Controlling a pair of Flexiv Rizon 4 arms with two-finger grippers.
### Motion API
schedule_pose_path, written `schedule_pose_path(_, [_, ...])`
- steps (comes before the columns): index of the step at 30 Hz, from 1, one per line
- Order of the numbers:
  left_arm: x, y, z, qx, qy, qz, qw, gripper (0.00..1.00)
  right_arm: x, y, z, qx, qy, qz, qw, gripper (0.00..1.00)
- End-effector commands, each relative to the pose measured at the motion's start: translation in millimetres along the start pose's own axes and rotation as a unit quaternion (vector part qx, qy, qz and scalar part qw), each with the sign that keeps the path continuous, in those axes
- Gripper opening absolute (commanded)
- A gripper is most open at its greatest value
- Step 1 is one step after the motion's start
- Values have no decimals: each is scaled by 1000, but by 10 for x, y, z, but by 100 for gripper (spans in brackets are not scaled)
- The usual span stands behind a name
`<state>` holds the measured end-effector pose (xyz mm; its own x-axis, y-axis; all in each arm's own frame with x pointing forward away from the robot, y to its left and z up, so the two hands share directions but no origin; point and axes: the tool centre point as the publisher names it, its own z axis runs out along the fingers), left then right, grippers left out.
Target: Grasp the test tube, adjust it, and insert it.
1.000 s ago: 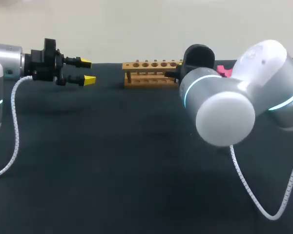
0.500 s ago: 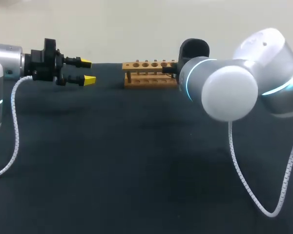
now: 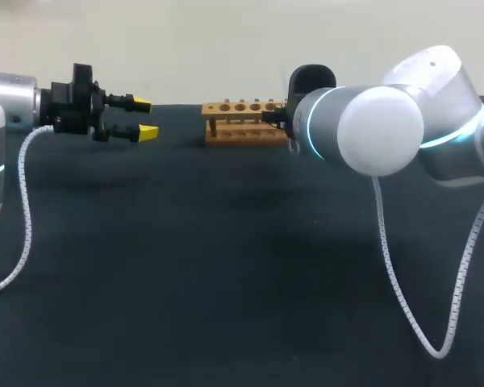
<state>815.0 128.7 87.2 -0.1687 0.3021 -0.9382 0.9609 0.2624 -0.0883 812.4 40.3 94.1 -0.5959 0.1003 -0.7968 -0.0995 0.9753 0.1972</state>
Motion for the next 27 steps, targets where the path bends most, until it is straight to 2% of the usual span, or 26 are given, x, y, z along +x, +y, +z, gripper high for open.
schedule_pose_path(1, [13,-7,1,-1,-2,2,1000,100,3,15,111,-4,6,0,1000,0])
schedule_pose_path(27, [13,-7,1,-1,-2,2,1000,100,112,-5,313,-17,58,13,998,0])
